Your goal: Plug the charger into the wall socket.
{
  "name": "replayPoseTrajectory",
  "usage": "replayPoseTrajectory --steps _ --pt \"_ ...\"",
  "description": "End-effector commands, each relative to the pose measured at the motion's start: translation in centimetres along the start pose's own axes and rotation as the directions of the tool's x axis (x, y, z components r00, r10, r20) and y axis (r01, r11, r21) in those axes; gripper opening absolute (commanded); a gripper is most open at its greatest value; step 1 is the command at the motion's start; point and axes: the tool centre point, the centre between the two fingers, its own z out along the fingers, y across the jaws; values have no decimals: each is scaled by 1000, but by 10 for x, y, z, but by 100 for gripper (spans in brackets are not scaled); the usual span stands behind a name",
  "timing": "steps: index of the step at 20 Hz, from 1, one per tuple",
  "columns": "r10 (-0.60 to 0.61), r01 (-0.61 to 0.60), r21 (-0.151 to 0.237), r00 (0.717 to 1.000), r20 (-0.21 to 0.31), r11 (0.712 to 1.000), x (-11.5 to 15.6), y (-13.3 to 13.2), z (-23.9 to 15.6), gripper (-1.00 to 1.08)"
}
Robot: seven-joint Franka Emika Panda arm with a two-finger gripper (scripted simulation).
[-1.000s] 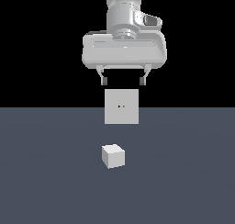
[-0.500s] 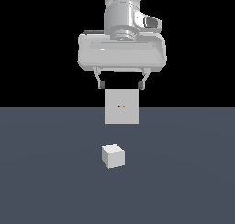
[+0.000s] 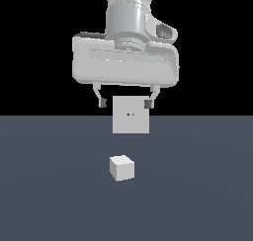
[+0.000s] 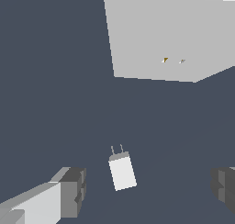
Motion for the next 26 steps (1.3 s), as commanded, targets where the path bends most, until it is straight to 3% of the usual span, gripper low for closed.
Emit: replayPoseTrajectory --steps 1,14,26 --pt "-41 41 2 999 -24 999 -8 -3 8 100" --pt "-209 211 2 970 -123 978 -37 -12 47 100" --pt "-244 247 2 959 -144 969 -43 -13 57 100"
